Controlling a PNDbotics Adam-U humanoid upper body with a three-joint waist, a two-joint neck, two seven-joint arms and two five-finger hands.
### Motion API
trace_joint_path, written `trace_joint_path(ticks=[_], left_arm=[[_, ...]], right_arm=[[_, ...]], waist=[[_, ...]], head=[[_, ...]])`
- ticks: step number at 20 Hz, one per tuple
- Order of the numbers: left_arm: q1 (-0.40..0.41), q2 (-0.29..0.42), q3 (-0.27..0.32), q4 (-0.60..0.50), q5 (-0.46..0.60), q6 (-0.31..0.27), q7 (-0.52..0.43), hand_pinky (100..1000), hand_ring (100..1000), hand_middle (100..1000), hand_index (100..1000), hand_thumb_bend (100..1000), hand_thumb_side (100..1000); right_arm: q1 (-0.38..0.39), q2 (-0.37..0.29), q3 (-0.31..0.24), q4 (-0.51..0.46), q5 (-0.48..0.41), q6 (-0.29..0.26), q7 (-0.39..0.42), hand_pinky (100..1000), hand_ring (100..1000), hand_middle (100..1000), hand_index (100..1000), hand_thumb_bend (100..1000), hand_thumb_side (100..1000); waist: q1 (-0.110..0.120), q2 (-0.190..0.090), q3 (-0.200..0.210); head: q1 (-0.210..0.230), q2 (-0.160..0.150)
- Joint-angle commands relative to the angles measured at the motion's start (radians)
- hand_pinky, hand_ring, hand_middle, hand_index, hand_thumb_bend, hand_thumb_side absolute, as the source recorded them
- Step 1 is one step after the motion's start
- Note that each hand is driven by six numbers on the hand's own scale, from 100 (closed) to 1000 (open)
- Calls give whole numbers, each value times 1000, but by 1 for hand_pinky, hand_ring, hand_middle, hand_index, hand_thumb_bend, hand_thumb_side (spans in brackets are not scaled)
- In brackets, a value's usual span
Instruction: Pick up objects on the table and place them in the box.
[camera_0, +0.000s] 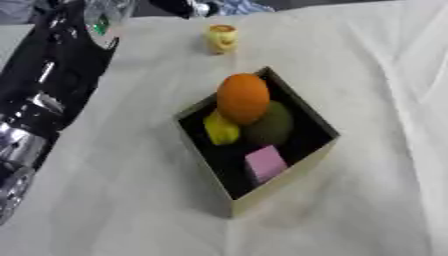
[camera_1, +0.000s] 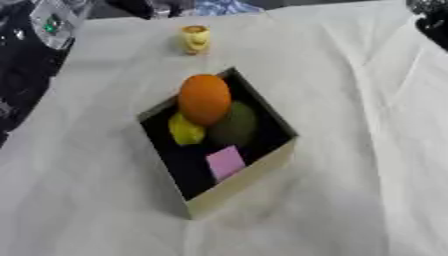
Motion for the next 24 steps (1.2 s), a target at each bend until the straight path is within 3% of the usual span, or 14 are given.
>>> trace_joint_path(ticks=[1,8,13,18,24], left_arm=[[-38,-4,45,64,-66,-24,5,812,771,754,851,539,542],[-52,-23,107,134,-145,-19,-13,834,804,793,885,599,524],[-57,-39,139,156,-173,5,4,830,800,786,882,573,514],[-65,-51,157,162,-186,22,37,825,794,786,883,553,511],[-76,-64,153,151,-174,-13,60,828,796,786,878,575,472]], right_arm=[[-23,-33,-4,-17,-1,-1,-1,919,948,639,701,100,592],[-40,-36,0,-15,-6,-2,1,918,948,639,699,100,596],[-47,-35,1,-14,-8,-2,1,919,949,638,698,100,598],[-51,-34,3,-13,-10,0,3,919,949,638,697,100,600],[-53,-36,4,-14,-12,2,3,918,949,637,695,100,603]], waist=[[-5,-13,-7],[-12,9,-10],[-13,18,-14],[-11,24,-18],[-10,29,-15]], head=[[14,-28],[18,-70],[21,-86],[23,-92],[18,-82]])
